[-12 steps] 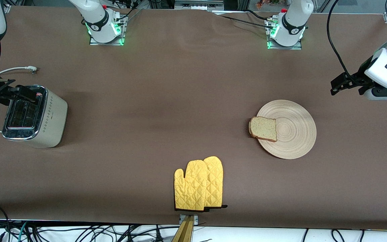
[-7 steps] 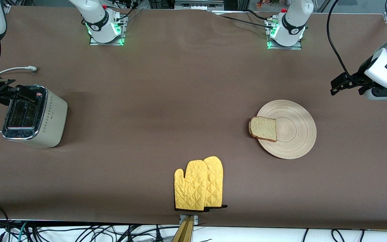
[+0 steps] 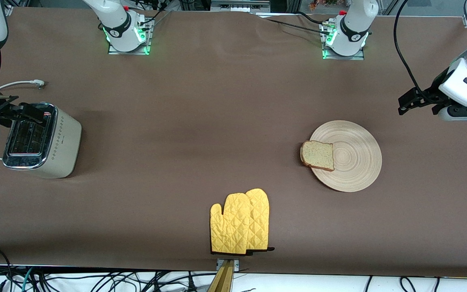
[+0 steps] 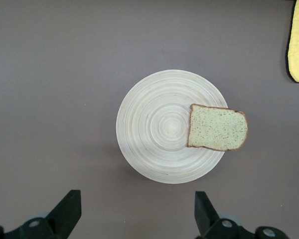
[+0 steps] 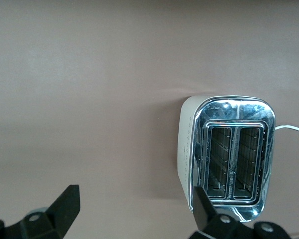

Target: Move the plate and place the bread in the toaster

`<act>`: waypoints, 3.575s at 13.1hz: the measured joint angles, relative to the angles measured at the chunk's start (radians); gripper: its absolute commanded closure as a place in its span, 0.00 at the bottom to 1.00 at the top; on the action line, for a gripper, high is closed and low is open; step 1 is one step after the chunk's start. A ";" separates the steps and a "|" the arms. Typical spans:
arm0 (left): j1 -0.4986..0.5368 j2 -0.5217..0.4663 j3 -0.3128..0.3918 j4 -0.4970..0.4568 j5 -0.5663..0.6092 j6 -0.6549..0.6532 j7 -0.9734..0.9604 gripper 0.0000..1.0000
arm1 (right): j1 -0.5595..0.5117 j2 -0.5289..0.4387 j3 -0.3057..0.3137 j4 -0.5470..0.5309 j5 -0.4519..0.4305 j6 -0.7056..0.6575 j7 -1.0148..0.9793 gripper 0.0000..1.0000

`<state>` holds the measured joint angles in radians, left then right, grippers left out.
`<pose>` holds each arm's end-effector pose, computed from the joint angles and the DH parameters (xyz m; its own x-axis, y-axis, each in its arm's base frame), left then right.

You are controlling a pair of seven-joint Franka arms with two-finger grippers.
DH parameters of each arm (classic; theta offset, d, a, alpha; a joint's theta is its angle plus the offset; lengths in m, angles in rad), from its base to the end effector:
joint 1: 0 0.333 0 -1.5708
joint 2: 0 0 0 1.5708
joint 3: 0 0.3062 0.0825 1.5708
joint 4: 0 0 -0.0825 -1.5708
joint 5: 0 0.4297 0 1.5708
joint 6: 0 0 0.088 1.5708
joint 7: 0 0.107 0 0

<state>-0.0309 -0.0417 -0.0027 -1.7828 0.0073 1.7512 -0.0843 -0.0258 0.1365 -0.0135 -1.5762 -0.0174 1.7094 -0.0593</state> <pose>0.5959 -0.0194 0.5447 0.9987 0.0494 0.0107 0.0494 -0.9988 -0.0064 0.6475 -0.0266 0.5388 0.9997 0.0225 -0.0044 0.0226 -0.9996 0.0188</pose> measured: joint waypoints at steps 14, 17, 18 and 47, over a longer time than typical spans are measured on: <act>-0.002 0.023 -0.003 0.018 0.000 -0.001 -0.003 0.00 | -0.001 0.000 0.000 0.000 0.000 0.000 0.000 0.00; -0.002 0.024 -0.003 0.020 0.000 -0.002 -0.003 0.00 | -0.001 0.000 0.000 0.000 0.000 0.000 0.000 0.00; -0.002 0.024 -0.003 0.020 0.000 -0.002 -0.003 0.00 | -0.001 0.000 0.000 0.000 0.000 0.000 0.000 0.00; 0.002 0.061 -0.005 0.020 0.000 -0.008 -0.003 0.00 | -0.003 0.000 0.000 0.000 0.000 0.000 0.000 0.00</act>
<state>-0.0288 0.0189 -0.0073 -1.7625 0.0071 1.7427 -0.0876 -0.0286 0.1366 -0.0137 -1.5762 -0.0174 1.7094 -0.0593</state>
